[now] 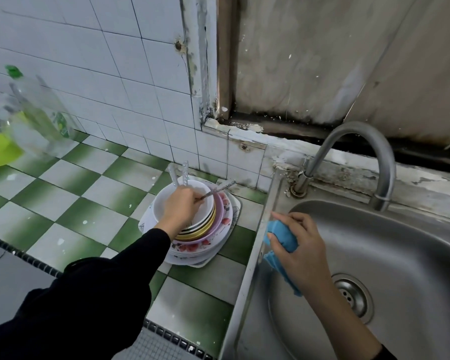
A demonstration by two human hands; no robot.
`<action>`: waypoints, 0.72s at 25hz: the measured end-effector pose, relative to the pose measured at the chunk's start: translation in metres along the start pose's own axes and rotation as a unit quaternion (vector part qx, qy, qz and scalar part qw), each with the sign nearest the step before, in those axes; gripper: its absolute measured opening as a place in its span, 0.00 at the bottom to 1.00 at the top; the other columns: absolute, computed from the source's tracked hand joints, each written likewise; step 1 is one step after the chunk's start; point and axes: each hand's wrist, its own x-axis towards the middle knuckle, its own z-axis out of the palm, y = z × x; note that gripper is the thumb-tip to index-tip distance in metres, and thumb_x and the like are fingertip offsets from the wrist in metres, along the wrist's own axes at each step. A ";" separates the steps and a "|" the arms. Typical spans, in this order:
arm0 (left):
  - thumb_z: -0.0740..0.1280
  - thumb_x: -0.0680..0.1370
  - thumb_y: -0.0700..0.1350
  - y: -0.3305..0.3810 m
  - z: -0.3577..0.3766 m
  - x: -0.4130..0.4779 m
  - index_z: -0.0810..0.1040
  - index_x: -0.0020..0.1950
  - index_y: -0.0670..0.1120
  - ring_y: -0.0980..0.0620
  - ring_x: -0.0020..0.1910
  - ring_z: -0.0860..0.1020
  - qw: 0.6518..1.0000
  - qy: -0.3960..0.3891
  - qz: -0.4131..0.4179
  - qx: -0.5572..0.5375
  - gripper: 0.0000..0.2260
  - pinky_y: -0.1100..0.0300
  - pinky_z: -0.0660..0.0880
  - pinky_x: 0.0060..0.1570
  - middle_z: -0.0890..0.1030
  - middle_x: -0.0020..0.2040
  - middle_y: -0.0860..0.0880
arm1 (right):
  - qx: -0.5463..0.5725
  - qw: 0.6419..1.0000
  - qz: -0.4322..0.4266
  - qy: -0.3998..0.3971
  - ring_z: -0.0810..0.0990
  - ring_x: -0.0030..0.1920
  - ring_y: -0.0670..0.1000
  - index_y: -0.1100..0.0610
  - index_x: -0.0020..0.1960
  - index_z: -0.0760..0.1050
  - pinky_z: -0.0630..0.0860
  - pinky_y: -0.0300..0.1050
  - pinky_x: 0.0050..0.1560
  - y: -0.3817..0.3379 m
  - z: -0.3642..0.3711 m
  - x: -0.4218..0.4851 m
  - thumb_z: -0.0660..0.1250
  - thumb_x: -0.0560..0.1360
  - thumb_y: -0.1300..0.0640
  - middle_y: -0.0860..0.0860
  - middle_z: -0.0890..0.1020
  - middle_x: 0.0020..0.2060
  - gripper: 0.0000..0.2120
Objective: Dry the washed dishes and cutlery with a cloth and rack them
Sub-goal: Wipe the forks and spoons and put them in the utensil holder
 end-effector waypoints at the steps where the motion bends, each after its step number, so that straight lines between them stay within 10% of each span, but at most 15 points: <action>1: 0.68 0.78 0.43 0.002 0.000 0.000 0.84 0.49 0.47 0.47 0.48 0.77 0.999 0.024 0.012 -0.028 0.05 0.54 0.73 0.43 0.80 0.44 0.48 | -0.003 1.000 0.001 0.001 0.70 0.51 0.38 0.53 0.62 0.78 0.68 0.22 0.51 0.002 -0.004 0.000 0.74 0.71 0.60 0.47 0.72 0.54 0.20; 8: 0.69 0.78 0.42 0.046 -0.016 -0.006 0.84 0.54 0.42 0.55 0.48 0.78 0.964 0.164 0.053 -0.204 0.08 0.68 0.71 0.51 0.83 0.48 0.48 | 0.008 1.000 0.004 0.005 0.72 0.52 0.38 0.52 0.62 0.78 0.67 0.22 0.51 0.003 -0.026 -0.005 0.75 0.70 0.61 0.48 0.73 0.53 0.21; 18: 0.71 0.76 0.40 0.129 -0.017 -0.085 0.84 0.49 0.42 0.62 0.27 0.74 0.910 0.063 -0.045 -0.407 0.04 0.65 0.75 0.36 0.80 0.32 0.54 | 0.222 0.963 0.149 -0.008 0.78 0.51 0.47 0.41 0.52 0.69 0.80 0.44 0.47 -0.014 -0.065 -0.027 0.79 0.65 0.58 0.45 0.76 0.51 0.25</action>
